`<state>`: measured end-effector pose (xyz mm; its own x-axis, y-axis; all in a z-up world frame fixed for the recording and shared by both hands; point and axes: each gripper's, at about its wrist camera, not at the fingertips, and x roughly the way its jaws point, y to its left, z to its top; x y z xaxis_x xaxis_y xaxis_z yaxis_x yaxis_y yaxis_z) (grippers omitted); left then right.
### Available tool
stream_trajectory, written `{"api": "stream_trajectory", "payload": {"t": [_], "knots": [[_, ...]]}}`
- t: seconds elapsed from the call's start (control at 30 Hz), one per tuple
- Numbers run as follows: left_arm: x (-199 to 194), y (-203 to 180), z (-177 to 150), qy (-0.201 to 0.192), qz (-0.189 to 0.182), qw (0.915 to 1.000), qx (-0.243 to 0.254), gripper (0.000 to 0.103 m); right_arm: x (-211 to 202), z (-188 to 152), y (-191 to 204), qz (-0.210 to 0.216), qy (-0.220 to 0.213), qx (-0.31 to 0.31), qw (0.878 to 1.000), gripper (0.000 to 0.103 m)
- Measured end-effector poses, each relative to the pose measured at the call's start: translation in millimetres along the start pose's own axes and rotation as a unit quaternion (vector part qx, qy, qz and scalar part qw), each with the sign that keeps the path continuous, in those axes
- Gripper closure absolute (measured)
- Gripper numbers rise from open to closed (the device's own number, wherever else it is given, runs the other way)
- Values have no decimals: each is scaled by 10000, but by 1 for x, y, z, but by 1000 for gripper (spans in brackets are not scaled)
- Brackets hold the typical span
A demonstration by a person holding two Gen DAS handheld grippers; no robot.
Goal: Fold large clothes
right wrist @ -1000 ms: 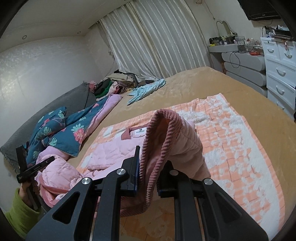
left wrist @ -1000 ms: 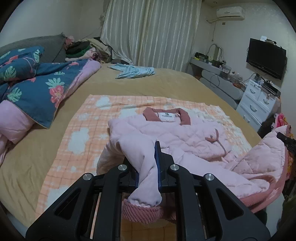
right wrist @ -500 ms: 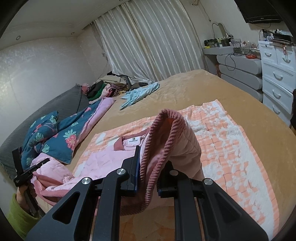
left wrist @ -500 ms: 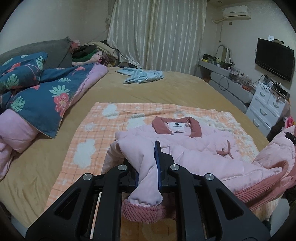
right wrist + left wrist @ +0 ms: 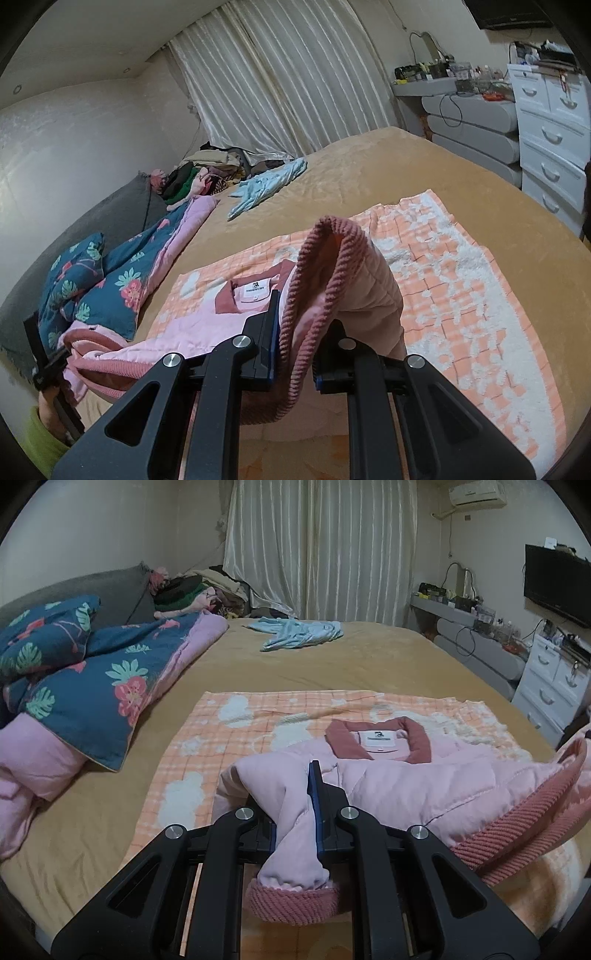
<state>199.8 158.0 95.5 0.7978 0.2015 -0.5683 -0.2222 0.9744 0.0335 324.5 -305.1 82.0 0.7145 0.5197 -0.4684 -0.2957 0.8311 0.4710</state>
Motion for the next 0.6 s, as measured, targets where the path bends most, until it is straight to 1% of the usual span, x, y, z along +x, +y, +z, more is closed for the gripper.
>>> {"api": "stream_trajectory", "payload": {"t": [0.2, 0.3, 0.4, 0.47, 0.6], "knots": [[13, 1, 1, 48, 100, 9999, 51, 96, 18, 11, -11, 220, 108, 376, 9990, 89], [18, 3, 2, 66, 97, 9999, 66, 96, 24, 15, -17, 448, 161, 610, 9970, 85], [23, 4, 2, 123, 101, 9999, 37, 96, 29, 19, -22, 631, 201, 787, 9947, 77], [28, 4, 3, 150, 117, 9998, 31, 96, 32, 21, -24, 782, 204, 901, 9926, 67], [37, 4, 4, 191, 126, 9997, 34, 96, 32, 26, -21, 931, 151, 843, 9920, 52]]}}
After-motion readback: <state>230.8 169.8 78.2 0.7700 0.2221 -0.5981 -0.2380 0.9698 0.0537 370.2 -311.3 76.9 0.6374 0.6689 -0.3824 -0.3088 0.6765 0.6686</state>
